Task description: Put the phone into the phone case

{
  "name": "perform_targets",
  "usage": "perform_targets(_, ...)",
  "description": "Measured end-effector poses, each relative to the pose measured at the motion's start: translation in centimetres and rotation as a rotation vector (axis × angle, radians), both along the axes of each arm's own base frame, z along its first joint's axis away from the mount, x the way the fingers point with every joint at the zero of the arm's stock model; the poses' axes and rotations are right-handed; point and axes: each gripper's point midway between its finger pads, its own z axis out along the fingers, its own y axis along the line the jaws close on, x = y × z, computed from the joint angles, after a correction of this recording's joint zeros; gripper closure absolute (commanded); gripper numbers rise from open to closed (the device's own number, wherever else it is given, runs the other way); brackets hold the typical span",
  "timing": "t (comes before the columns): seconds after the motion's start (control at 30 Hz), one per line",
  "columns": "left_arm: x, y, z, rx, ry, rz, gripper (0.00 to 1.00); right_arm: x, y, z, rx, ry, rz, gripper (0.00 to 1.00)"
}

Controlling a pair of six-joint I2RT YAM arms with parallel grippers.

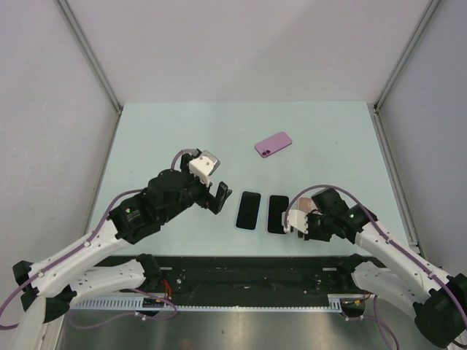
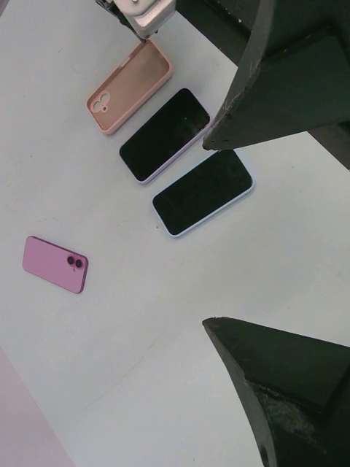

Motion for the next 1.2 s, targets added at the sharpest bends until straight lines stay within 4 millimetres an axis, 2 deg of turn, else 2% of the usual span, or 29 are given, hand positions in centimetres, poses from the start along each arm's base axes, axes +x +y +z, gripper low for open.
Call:
perform_targets(0.07,0.0,0.0,-0.1,0.001,0.001,0.003,0.0,-0.2,-0.1,-0.1,-0.017,-0.003,0.005,0.73)
perform_targets(0.2,0.4,0.0,-0.6,0.005,0.02,0.034,0.0,0.0,0.3,0.8,-0.002,-0.057,-0.01,0.67)
perform_targets(0.4,3.1,-0.1,-2.9,0.042,0.128,0.145,0.0,1.7,3.5,4.6,0.208,-0.143,-0.146,0.67)
perform_targets(0.5,5.8,0.6,-4.6,0.037,0.222,0.229,0.0,3.5,5.7,7.0,0.372,-0.16,-0.289,0.62)
perform_targets(0.57,7.3,1.1,-5.4,0.023,0.276,0.272,0.0,5.6,6.7,8.4,0.466,-0.175,-0.427,0.58)
perform_targets(0.67,9.7,0.9,-6.2,0.008,0.342,0.31,0.01,10.1,6.8,10.4,0.552,-0.213,-0.718,0.58)
perform_targets(0.77,12.0,-0.9,-6.2,-0.004,0.373,0.299,0.06,14.6,5.4,11.6,0.595,-0.223,-0.971,0.63)
perform_targets(0.83,13.9,-2.3,-6.4,-0.011,0.382,0.29,0.1,17.7,3.7,12.2,0.631,-0.225,-1.135,0.64)
perform_targets(0.93,17.3,-4.6,-7.3,-0.018,0.397,0.277,0.15,21.0,0.6,12.0,0.701,-0.196,-1.335,0.66)
perform_targets(1.1,22.6,-7.3,-10.5,-0.027,0.45,0.26,0.19,24.3,-4.3,8.8,0.752,-0.106,-1.561,0.62)
perform_targets(1.2,25.0,-9.0,-12.5,-0.057,0.492,0.23,0.21,26.1,-5.1,6.0,0.758,-0.009,-1.62,0.57)
